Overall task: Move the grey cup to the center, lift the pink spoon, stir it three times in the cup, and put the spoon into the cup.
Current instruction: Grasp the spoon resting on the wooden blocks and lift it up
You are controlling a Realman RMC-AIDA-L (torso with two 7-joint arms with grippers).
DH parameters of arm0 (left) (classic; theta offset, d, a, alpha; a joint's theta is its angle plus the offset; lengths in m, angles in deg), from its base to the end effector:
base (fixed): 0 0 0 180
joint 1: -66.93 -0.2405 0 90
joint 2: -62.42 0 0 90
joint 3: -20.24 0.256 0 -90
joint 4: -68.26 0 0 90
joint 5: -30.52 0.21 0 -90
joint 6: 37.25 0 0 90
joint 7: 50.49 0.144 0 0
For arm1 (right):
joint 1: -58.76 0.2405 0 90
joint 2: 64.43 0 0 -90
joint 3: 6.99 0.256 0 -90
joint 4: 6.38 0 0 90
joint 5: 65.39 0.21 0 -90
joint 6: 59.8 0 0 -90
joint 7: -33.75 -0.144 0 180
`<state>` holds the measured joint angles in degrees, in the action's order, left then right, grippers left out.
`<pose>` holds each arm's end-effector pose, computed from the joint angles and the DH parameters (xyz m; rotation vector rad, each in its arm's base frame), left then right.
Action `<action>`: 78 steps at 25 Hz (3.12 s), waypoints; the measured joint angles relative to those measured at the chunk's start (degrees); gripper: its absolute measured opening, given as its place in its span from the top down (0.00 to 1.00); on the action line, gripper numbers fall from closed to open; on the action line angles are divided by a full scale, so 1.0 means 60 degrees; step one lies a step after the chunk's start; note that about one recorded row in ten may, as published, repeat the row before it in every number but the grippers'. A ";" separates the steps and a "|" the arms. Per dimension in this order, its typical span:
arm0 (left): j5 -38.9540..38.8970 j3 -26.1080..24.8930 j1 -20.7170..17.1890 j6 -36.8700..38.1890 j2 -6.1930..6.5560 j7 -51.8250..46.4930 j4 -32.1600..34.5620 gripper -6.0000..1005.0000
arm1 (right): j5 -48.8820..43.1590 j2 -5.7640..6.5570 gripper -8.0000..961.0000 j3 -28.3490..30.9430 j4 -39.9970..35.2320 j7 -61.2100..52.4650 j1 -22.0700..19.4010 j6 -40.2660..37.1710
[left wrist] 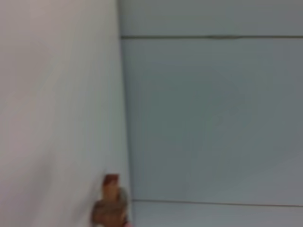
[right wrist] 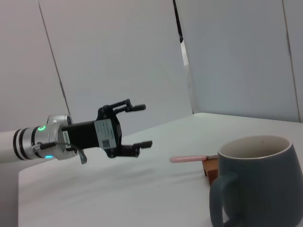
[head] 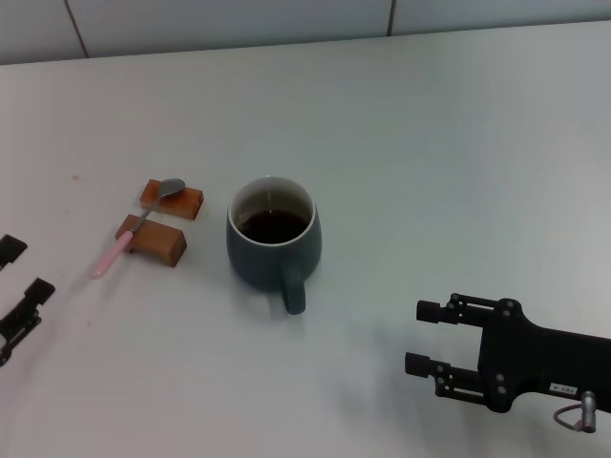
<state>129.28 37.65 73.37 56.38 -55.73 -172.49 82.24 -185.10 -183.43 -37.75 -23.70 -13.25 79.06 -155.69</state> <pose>-0.3759 0.1870 0.0108 -1.2638 -2.1236 -1.6227 0.3121 0.2242 -0.0471 -2.7193 0.4808 0.8867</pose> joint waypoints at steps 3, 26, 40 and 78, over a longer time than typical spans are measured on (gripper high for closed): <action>0.0229 -0.0003 -0.0010 -0.0237 -0.0006 -0.0166 -0.0089 0.19 | 0.0000 0.0000 0.32 0.0000 0.0000 -0.0002 -0.0003 0.0000; 0.0679 0.0168 0.0889 -0.1629 -0.0026 -0.0656 -0.0930 0.19 | 0.0000 0.0000 0.32 0.0061 0.0029 -0.0004 -0.0078 0.0017; 0.0605 0.0104 0.1298 -0.2026 -0.0063 -0.0472 -0.1091 0.19 | 0.0013 0.0000 0.32 0.0041 0.0060 -0.0004 -0.0087 -0.0007; 0.0575 -0.0085 0.1883 -0.2898 -0.0070 -0.0246 -0.1457 0.24 | 0.0060 0.0014 0.32 0.0085 -0.0014 -0.0177 0.0054 -0.0118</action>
<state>132.73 37.14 84.67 39.00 -56.16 -173.97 73.50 -184.74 -183.34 -37.24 -23.79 -14.31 79.39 -156.40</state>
